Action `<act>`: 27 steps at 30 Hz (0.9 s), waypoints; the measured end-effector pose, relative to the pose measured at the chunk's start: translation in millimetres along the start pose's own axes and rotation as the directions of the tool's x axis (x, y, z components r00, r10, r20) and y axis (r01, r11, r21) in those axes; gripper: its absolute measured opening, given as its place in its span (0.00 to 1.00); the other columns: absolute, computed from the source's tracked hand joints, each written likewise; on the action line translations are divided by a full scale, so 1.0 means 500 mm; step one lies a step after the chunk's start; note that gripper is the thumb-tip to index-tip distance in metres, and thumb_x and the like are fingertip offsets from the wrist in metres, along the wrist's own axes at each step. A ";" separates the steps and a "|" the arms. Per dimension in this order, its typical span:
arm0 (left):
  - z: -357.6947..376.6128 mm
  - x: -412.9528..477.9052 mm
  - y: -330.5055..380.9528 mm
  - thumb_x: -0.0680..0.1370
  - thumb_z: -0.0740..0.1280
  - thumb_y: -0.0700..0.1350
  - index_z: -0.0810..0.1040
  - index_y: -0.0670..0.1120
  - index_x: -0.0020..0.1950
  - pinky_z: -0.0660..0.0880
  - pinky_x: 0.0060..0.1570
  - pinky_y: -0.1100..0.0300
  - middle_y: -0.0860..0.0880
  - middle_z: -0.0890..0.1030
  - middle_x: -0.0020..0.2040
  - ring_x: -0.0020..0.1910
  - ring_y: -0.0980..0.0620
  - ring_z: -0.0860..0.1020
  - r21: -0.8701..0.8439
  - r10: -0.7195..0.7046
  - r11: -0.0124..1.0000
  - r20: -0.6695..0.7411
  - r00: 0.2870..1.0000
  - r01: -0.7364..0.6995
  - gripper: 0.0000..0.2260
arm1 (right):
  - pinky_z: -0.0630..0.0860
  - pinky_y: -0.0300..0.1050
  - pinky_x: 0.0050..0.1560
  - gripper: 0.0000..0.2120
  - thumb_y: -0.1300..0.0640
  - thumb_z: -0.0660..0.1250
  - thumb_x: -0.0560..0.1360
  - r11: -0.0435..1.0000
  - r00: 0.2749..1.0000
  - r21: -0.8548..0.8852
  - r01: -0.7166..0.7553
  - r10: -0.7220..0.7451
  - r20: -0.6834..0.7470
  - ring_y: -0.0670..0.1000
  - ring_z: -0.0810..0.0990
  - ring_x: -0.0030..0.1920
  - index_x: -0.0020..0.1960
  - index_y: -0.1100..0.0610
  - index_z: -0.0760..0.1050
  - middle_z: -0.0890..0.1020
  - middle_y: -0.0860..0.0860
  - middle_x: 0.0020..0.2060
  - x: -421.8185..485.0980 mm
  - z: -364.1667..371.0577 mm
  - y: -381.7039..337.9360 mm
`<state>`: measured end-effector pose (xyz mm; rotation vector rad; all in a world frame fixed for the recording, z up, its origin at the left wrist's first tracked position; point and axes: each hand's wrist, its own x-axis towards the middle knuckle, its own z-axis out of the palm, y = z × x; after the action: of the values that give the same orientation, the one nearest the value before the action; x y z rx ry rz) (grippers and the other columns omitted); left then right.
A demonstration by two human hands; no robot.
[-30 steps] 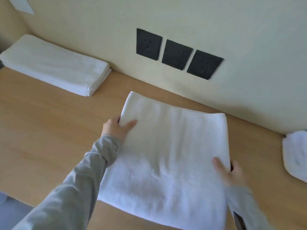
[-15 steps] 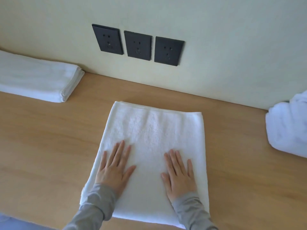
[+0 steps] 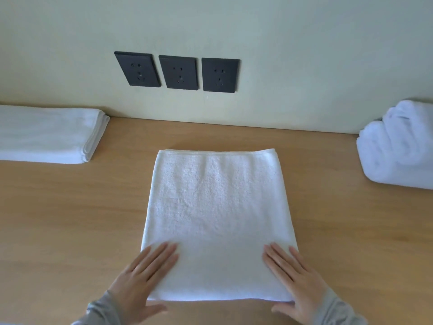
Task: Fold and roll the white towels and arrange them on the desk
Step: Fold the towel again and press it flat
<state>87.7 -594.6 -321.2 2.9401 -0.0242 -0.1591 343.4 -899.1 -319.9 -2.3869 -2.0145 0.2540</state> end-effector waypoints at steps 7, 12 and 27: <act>-0.071 0.002 -0.053 0.63 0.66 0.54 0.70 0.46 0.63 0.77 0.45 0.63 0.51 0.72 0.57 0.53 0.55 0.74 -0.200 -0.033 0.980 -0.160 0.987 0.000 0.30 | 0.77 0.38 0.53 0.29 0.59 0.71 0.56 0.985 0.974 0.159 -0.067 0.099 -0.206 0.53 0.80 0.53 0.58 0.62 0.77 0.71 0.51 0.59 -0.007 -0.031 -0.001; -0.159 0.034 -0.097 0.59 0.76 0.54 0.79 0.63 0.49 0.72 0.43 0.73 0.65 0.81 0.43 0.44 0.69 0.77 -0.574 -0.412 0.767 -0.099 0.906 0.286 0.20 | 0.72 0.27 0.47 0.32 0.58 0.78 0.57 0.715 0.899 0.637 -0.288 0.432 -0.078 0.43 0.82 0.48 0.57 0.40 0.73 0.80 0.39 0.53 0.014 -0.127 0.034; -0.175 0.340 -0.284 0.74 0.64 0.63 0.73 0.41 0.59 0.73 0.52 0.51 0.46 0.79 0.50 0.48 0.46 0.77 -0.893 -0.856 -0.001 0.233 0.461 0.451 0.27 | 0.71 0.33 0.30 0.10 0.49 0.66 0.75 0.170 0.459 0.940 -0.296 0.888 -0.016 0.46 0.75 0.35 0.47 0.56 0.73 0.77 0.47 0.36 0.383 -0.219 0.222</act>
<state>267.0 -442.9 -281.9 1.5060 1.2258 0.2507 496.8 -719.8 -246.6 -1.9731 -0.2121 0.3330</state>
